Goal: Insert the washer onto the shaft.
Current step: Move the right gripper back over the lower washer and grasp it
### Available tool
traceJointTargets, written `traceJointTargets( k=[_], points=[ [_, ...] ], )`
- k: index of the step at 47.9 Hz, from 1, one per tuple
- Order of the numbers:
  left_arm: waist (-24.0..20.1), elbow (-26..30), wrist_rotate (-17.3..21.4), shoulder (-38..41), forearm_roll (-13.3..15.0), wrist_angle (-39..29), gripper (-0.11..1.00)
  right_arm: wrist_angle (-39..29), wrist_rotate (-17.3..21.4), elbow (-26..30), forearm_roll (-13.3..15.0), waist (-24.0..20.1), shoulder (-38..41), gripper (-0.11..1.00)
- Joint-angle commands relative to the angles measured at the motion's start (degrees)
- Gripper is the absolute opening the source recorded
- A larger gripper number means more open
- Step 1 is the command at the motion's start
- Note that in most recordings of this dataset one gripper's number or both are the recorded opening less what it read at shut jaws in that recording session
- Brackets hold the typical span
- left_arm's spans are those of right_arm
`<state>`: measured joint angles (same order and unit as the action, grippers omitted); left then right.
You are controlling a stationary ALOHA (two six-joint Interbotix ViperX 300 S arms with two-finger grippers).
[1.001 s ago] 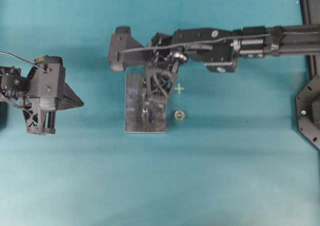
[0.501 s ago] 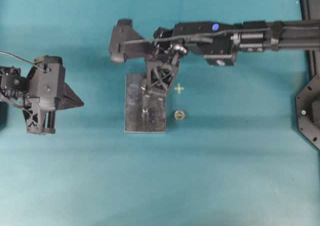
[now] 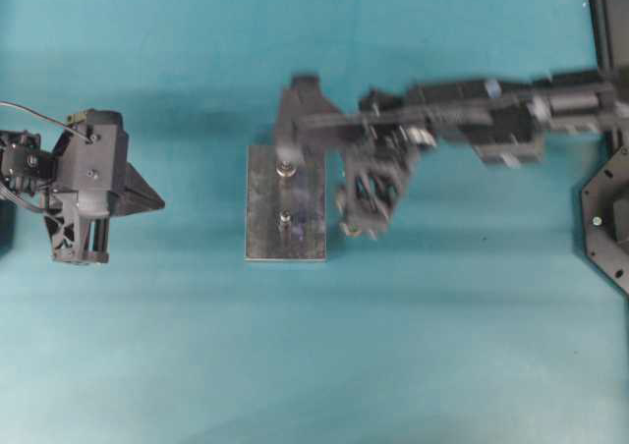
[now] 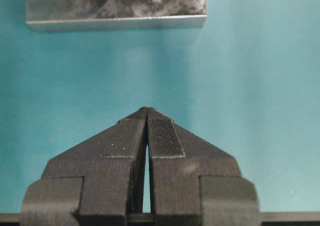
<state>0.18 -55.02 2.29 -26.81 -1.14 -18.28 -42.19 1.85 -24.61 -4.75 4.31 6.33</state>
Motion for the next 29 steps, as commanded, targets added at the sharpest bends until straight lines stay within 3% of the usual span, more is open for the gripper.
traceJointTargets(
  k=[1,9,29],
  points=[
    [0.1,0.8,0.0,-0.2,-0.2,0.4,0.00,2.7,1.2,-1.0,-0.1,-2.1,-1.8,0.75],
    [0.1,0.8,0.0,-0.2,-0.2,0.4,0.00,5.4,4.4,-3.1,0.1,-4.7,-0.7,0.77],
    [0.1,0.8,-0.1,-0.2,-0.2,0.4,0.00,8.6,4.9,-4.2,2.2,-5.2,3.4,0.76]
  ],
)
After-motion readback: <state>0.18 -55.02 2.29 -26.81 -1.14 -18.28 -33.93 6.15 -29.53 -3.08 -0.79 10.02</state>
